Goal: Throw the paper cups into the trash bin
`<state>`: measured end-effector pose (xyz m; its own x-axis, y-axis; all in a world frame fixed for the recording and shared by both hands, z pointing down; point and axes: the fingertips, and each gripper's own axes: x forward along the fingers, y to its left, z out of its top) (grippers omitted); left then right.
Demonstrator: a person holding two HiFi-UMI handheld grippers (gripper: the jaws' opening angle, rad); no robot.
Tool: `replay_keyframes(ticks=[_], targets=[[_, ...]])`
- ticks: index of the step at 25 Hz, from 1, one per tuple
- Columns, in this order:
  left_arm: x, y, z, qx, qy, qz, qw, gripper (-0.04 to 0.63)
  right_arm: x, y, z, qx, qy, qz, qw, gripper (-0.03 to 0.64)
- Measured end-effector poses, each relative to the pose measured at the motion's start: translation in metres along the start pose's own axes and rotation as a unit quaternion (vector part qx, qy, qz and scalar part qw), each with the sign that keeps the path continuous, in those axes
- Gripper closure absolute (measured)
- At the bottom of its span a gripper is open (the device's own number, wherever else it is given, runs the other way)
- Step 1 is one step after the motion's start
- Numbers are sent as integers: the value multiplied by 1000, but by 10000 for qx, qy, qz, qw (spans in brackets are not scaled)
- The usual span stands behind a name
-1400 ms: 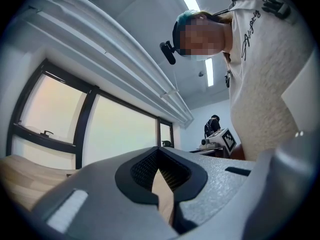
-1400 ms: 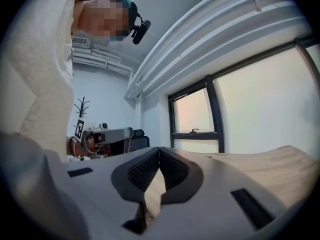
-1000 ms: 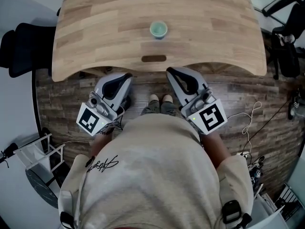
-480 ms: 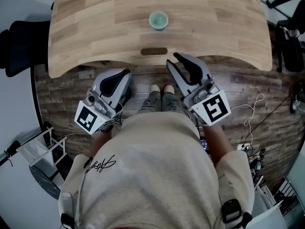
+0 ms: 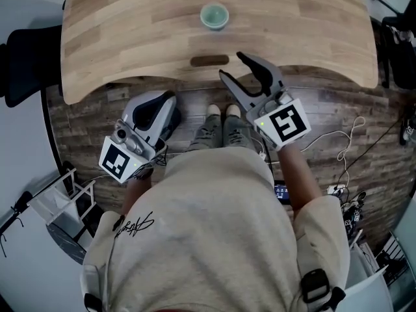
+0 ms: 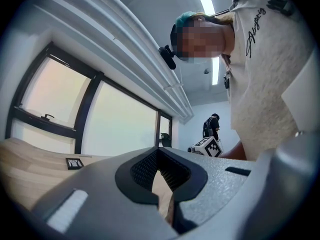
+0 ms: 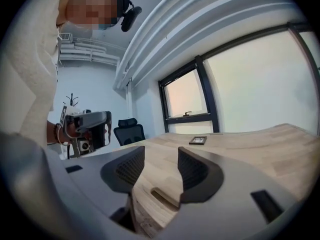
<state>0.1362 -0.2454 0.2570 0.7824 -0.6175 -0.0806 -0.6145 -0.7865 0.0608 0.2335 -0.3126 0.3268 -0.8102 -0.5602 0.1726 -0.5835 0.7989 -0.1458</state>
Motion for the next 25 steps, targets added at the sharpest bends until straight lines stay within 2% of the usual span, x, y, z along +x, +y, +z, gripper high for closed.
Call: replay_keyframes(ticks=[4,8,13,25], targets=[[-2,1,-5,-50,72,14,10000,595,10,-9,-13,-100,211,-91,9997,419],[-6,4,-11,-87,144,72,9998,595,21,-26,-19,-115,59,-261,9996,414],[-10,6,-14,-107,157,147,9997,595,33,-41,-31,9,114,-409,9991,402],[-19,3,-17,-244,210,280,9991,595,65,-70,-69,175,705,-647,9953,376]])
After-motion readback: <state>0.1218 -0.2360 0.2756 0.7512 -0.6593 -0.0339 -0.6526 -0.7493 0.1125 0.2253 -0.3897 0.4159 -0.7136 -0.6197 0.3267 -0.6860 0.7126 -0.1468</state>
